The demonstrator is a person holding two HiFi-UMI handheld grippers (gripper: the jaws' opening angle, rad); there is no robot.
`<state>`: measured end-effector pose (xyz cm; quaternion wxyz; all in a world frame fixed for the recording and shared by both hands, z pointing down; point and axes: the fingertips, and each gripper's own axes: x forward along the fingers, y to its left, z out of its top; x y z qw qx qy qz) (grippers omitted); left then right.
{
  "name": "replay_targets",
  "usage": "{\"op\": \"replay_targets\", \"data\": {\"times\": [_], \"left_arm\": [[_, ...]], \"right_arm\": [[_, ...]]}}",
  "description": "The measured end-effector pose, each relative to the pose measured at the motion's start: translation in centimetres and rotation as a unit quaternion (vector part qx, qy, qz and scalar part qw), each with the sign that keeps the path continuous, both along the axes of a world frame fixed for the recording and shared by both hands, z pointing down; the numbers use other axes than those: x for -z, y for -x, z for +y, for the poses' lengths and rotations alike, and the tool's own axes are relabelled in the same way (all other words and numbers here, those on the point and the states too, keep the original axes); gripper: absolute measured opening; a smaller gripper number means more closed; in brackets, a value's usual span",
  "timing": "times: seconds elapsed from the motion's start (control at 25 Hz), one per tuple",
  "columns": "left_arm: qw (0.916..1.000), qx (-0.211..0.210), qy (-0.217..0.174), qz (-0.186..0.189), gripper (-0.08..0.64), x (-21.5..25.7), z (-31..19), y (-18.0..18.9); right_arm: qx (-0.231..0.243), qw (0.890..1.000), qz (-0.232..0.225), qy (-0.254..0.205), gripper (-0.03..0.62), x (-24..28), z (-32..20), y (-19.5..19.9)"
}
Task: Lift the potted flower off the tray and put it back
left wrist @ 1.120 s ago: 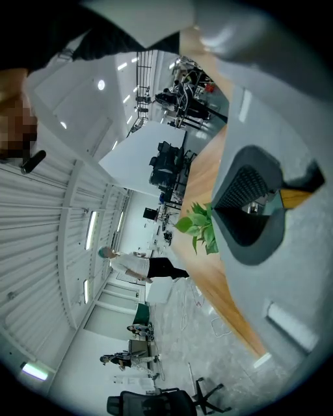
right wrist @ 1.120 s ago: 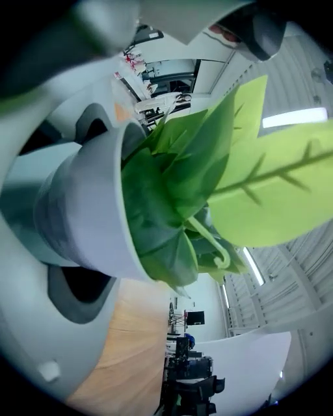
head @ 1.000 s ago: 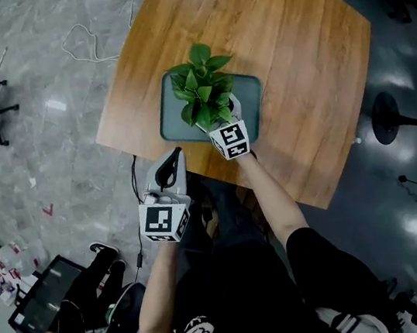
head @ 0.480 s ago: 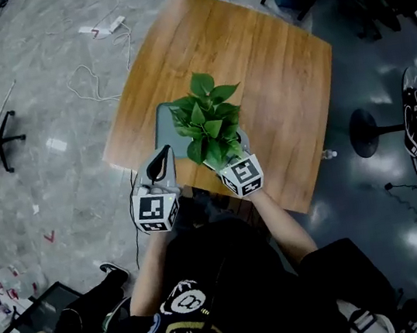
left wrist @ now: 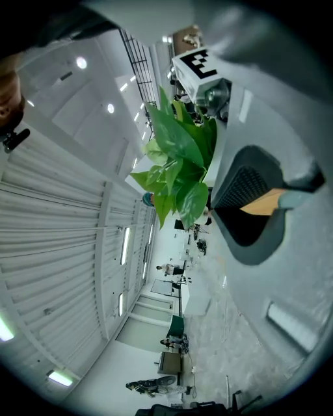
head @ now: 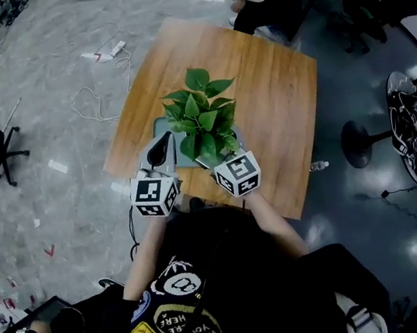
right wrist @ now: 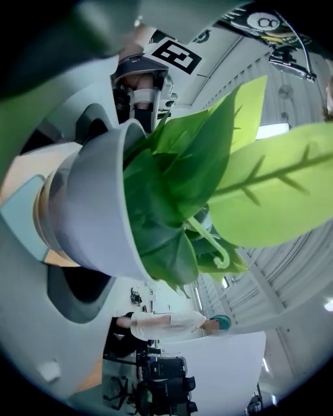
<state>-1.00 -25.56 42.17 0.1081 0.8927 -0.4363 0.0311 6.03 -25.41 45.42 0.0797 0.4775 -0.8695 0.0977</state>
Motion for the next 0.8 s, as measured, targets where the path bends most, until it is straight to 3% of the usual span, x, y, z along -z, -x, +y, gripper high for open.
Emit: {"op": "replay_targets", "data": {"times": [0.32,0.56,0.8], "left_arm": [[0.9995,0.005,-0.017,-0.026,-0.002,1.3,-0.8,1.2],[0.9992,-0.014,-0.033,-0.017,-0.002,1.9,-0.2,0.1],[0.9992,-0.006,-0.033,-0.021,-0.002,1.7,0.2,0.2]], "right_arm": [[0.002,1.0,0.001,-0.01,0.532,1.2,-0.4,0.8],[0.001,1.0,-0.002,-0.009,0.532,1.2,-0.3,0.5],[0.004,1.0,0.0,-0.01,0.532,1.1,-0.1,0.4]]}}
